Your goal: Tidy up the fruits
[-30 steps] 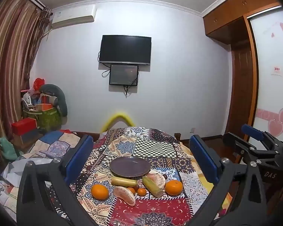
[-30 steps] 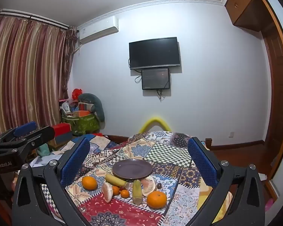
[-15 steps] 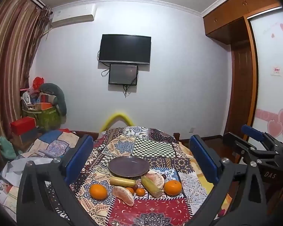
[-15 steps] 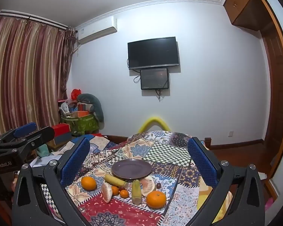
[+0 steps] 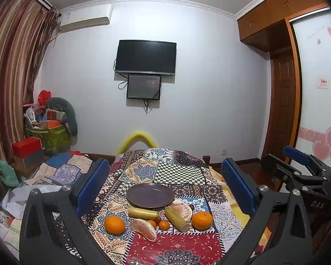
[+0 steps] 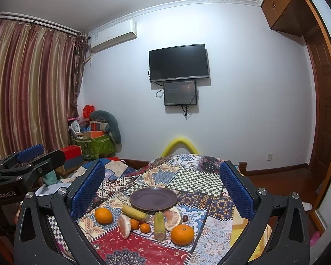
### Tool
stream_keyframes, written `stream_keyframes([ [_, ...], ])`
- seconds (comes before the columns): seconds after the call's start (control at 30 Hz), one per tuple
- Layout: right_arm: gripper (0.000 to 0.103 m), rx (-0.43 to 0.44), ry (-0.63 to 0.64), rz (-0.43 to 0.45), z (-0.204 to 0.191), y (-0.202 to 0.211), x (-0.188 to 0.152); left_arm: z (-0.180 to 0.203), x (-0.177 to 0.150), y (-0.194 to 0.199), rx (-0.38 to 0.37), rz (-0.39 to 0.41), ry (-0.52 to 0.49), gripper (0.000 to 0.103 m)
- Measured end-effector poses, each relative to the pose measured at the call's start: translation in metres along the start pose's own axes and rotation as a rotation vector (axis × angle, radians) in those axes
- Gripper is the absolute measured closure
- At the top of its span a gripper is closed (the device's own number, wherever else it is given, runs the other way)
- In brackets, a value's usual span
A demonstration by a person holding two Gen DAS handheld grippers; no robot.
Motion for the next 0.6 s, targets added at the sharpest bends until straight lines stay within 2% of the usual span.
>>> stream_keyframes([
  [0.6,0.000,-0.002,-0.002,0.000,0.0001,-0.0016,0.0005,0.0000,-0.0009,-0.0029,-0.003,-0.004,-0.002,0.000],
])
Point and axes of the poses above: each gripper's, at about its wrist camera, not at the fingertips, and y roughly against the way its jaws point, z to its right, x to its top, the point moved 2 cm from there along -y, roughly the way its jaws point, and after that the axes turned 4 degrees about x, right-handed, at the moved point
